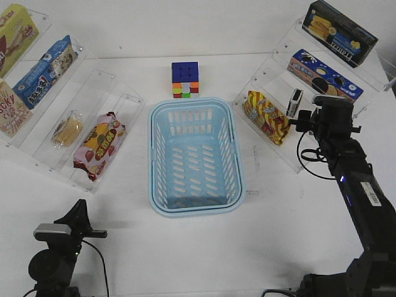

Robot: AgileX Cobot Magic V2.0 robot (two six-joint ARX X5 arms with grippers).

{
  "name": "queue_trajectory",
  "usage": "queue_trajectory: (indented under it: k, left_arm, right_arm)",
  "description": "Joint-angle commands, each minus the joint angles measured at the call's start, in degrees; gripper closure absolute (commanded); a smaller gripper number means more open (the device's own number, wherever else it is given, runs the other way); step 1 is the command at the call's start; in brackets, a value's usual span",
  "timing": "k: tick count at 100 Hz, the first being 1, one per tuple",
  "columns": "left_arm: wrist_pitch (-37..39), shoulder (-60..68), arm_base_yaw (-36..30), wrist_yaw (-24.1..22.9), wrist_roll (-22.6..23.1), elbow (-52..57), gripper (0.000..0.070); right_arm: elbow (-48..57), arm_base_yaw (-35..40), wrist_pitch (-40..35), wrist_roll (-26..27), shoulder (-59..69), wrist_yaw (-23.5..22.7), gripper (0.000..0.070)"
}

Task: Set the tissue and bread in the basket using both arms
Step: 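Reach the right gripper to the small black box on the shelf, then grasp the black box with the right gripper and carry it over the basket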

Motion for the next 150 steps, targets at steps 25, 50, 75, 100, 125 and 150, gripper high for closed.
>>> queue_trajectory:
  k: [25,50,75,100,125,150]
  left_arm:
    - [0.6,-0.1,0.1,0.3,0.1,-1.1,0.0699]
    - [0.6,-0.1,0.1,0.3,0.1,-1.1,0.0699]
    - [0.6,-0.1,0.1,0.3,0.1,-1.1,0.0699]
    - [0.6,-0.1,0.1,0.3,0.3,-1.1,0.0699]
    - [0.6,-0.1,0.1,0.3,0.3,-1.1,0.0699]
    - [0.7,-0.1,0.1,0.3,-4.8,-1.0,0.0699]
  right_arm:
    - [1.1,-0.6,3.0,-0.5,2.4,0.2,0.0700]
    - [1.1,0.2,1.9,1.7,-10.5,-8.8,0.0700]
    - [1.1,9.9,4.9,9.1,-17.3,-35.9,0.0700]
    - [0.9,28.9,3.2,-1.4,-11.8,-33.3,0.0677]
    - [0.9,35.1,2.6,-3.1,-5.3,-29.6,0.0339]
    - [1.0,31.9,3.6,-3.2,-11.8,-25.2,0.0671]
